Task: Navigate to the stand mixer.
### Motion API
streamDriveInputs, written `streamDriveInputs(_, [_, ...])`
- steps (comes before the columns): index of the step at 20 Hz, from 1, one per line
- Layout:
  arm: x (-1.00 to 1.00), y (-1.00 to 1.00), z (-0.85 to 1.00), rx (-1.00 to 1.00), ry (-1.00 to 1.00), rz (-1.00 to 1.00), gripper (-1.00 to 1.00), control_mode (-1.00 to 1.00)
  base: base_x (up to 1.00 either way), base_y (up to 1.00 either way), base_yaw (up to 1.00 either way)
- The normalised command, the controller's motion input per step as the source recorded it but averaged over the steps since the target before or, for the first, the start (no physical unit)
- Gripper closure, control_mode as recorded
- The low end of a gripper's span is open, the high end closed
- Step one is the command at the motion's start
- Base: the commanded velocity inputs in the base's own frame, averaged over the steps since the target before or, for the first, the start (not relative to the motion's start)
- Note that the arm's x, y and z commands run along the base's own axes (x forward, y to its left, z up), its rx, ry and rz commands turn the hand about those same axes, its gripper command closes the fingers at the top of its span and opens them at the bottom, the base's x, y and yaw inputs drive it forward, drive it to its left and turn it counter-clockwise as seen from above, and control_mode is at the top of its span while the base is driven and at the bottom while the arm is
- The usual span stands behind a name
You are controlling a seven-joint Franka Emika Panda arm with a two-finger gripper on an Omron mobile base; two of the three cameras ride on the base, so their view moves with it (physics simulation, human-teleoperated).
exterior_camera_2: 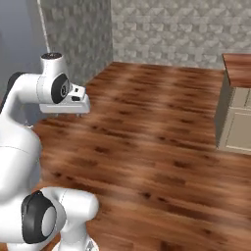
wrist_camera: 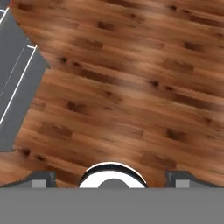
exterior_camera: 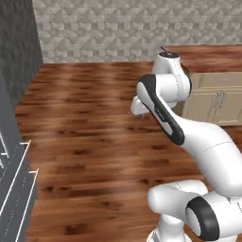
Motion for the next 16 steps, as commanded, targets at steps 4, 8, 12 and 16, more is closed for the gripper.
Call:
streamDriveInputs(4, [0.0, 0.0, 0.0, 0.0, 0.0, 0.0, -1.0, 1.0, 0.09, -0.01, -0.83])
streamDriveInputs(8, [0.0, 0.0, 0.0, 0.0, 0.0, 0.0, -1.0, 1.0, 0.17, -0.05, -0.74])
streamDriveInputs(12, [0.0, 0.0, 0.0, 0.0, 0.0, 0.0, -1.0, 1.0, 0.3, -0.08, -0.71])
streamDriveInputs(16, [0.0, 0.0, 0.0, 0.0, 0.0, 0.0, -1.0, 1.0, 0.54, -0.06, -0.67])
